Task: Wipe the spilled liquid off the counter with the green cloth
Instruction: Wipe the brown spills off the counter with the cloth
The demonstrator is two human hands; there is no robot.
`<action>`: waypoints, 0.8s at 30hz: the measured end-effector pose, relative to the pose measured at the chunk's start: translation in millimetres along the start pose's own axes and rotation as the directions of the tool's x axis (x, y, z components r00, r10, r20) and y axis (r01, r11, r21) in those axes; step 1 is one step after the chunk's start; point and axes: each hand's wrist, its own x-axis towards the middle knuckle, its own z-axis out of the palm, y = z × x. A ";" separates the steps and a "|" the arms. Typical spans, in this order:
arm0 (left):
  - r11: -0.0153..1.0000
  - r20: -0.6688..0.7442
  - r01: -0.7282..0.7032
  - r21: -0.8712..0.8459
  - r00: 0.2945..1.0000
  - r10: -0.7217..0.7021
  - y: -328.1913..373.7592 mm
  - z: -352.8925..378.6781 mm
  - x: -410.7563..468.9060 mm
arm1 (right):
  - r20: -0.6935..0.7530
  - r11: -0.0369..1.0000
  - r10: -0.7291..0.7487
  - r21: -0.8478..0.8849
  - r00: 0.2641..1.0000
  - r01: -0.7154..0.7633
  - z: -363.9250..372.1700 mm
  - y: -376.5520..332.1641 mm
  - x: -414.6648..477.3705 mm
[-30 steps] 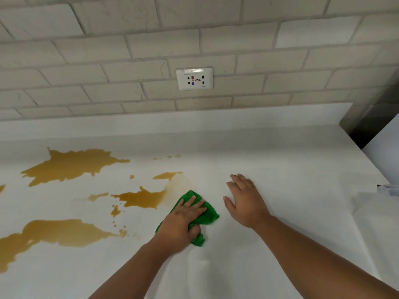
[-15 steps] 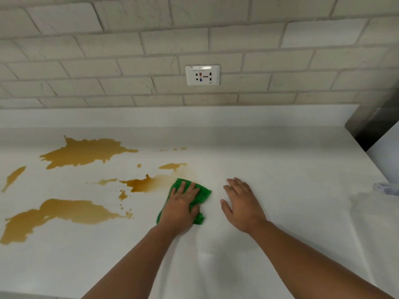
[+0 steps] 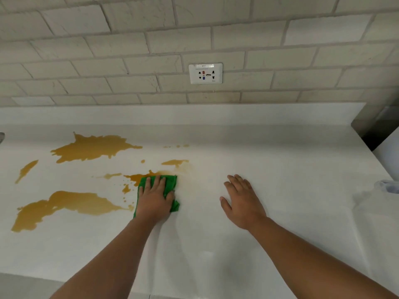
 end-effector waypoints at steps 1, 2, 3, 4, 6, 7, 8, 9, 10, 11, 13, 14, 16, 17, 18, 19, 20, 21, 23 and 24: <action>1.000 0.017 0.009 0.024 1.000 -0.010 13.6 -0.4 6.9 | 0.004 1.000 0.002 -0.002 1.000 -0.002 -0.4 0.0 0.1; 0.999 0.034 -0.004 0.040 0.999 0.002 27.2 0.3 10.4 | 0.002 1.000 0.001 -0.003 1.000 -0.001 -0.7 -0.2 -0.2; 0.998 0.053 -0.038 0.047 0.998 0.035 40.4 1.8 11.2 | -0.002 1.000 0.000 -0.002 1.000 0.000 -1.0 -0.5 -0.5; 0.995 0.072 -0.088 0.044 0.994 0.084 52.7 3.3 8.5 | -0.004 1.000 -0.003 -0.001 1.000 0.003 -1.7 -0.9 -0.9; 0.979 0.101 -0.200 0.024 0.975 0.197 69.5 8.3 -6.3 | 0.001 1.000 -0.004 -0.005 1.000 0.004 -2.4 -1.3 -1.4; 0.968 0.106 -0.251 0.015 0.963 0.248 72.1 10.8 -17.5 | -0.002 1.000 -0.005 -0.004 1.000 0.005 -2.8 -1.6 -1.5; 0.955 0.108 -0.296 0.006 0.950 0.294 70.8 12.6 -30.7 | -0.008 1.000 -0.007 -0.002 1.000 0.007 -2.5 -1.8 -1.6; 0.941 0.101 -0.339 -0.002 0.936 0.337 64.9 14.3 -43.8 | -0.011 1.000 -0.009 -0.002 1.000 0.009 -2.5 -2.0 -1.6; 0.928 0.089 -0.372 -0.010 0.924 0.372 55.6 15.0 -56.6 | -0.010 1.000 -0.011 -0.002 1.000 0.011 -1.9 -1.7 -1.7; 0.919 0.073 -0.393 -0.017 0.917 0.393 43.6 15.7 -67.3 | -0.011 1.000 -0.013 0.001 1.000 0.013 -1.7 -1.5 -1.9; 0.922 0.044 -0.387 -0.013 0.921 0.387 19.2 13.1 -75.9 | -0.016 1.000 -0.013 0.008 1.000 0.013 -1.4 -1.3 -2.5; 0.935 0.038 -0.355 -0.005 0.934 0.355 9.5 10.5 -72.1 | -0.017 1.000 -0.016 0.010 1.000 0.016 -1.7 -1.7 -2.8; 0.970 0.032 -0.244 0.015 0.969 0.243 0.9 6.3 -50.3 | -0.016 1.000 -0.017 0.014 1.000 0.017 -2.2 -2.0 -3.1; 0.983 0.028 -0.181 0.020 0.983 0.180 2.2 4.3 -34.3 | -0.015 1.000 -0.015 0.017 1.000 0.016 -2.5 -2.0 -3.0; 0.992 0.030 -0.124 0.025 0.992 0.123 7.7 2.3 -17.0 | -0.013 1.000 -0.013 0.018 1.000 0.013 -2.4 -1.2 -2.5; 0.996 0.036 -0.078 0.035 0.996 0.076 15.7 1.1 -0.5 | -0.013 1.000 -0.011 0.018 1.000 0.011 -2.4 -1.0 -1.9; 0.998 0.041 -0.050 0.049 0.998 0.048 25.9 0.1 13.8 | -0.020 1.000 -0.009 0.013 1.000 0.010 -2.4 -0.6 -0.6; 0.997 0.044 -0.044 0.060 0.998 0.042 38.1 -0.1 24.7 | -0.032 1.000 -0.007 0.005 0.999 0.007 -2.8 -0.2 1.7; 0.994 0.056 -0.092 0.059 0.994 0.089 63.9 3.0 34.2 | -0.065 1.000 -0.001 -0.004 0.998 0.000 -4.4 0.9 9.1; 0.988 0.063 -0.143 0.053 0.988 0.139 75.5 4.8 32.0 | -0.081 1.000 0.002 -0.001 0.997 -0.002 -7.2 1.9 13.6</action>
